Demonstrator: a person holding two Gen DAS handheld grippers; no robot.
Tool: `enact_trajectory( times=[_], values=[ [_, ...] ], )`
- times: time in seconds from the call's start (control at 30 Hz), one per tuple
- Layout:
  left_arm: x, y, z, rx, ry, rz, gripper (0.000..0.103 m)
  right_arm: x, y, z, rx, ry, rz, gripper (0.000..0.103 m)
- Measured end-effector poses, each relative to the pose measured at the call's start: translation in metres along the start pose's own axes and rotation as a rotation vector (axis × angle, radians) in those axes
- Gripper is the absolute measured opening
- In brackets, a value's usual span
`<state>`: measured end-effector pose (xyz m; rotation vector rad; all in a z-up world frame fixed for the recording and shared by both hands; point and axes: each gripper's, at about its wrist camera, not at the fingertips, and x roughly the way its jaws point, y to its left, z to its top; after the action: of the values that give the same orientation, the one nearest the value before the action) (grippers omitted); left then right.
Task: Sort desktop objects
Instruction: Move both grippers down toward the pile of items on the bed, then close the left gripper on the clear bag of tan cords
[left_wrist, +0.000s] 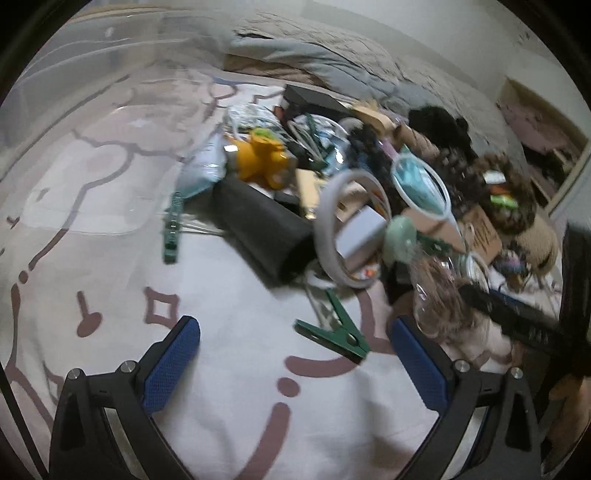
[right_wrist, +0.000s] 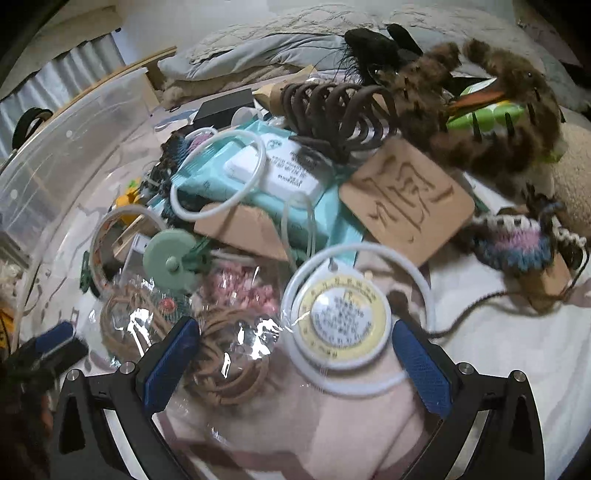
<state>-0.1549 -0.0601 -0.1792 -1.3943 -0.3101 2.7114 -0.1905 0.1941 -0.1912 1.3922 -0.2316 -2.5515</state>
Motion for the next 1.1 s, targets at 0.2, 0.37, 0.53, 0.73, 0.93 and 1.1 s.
enact_trajectory(
  times=[0.2, 0.37, 0.53, 0.73, 0.93, 1.1],
  values=[
    [-0.006, 0.012, 0.005, -0.075, -0.030, -0.028, 0.103, -0.008, 0.008, -0.011, -0.049, 0.011, -0.002, 0.103],
    [-0.019, 0.007, 0.006, -0.070, -0.100, -0.083, 0.103, -0.009, 0.009, -0.016, -0.054, 0.022, 0.000, 0.103],
    [-0.026, -0.016, 0.006, -0.002, -0.148, -0.150, 0.103, -0.009, 0.011, -0.021, -0.065, 0.029, -0.010, 0.103],
    [-0.019, -0.041, 0.003, 0.091, -0.142, -0.148, 0.103, -0.010, 0.011, -0.025, -0.065, 0.031, -0.007, 0.103],
    [-0.013, -0.049, -0.002, 0.078, -0.082, -0.302, 0.092, -0.010, 0.011, -0.026, -0.069, 0.032, -0.004, 0.103],
    [-0.010, -0.057, -0.008, 0.106, -0.036, -0.318, 0.054, -0.010, 0.012, -0.026, -0.068, 0.032, -0.003, 0.103]
  ],
)
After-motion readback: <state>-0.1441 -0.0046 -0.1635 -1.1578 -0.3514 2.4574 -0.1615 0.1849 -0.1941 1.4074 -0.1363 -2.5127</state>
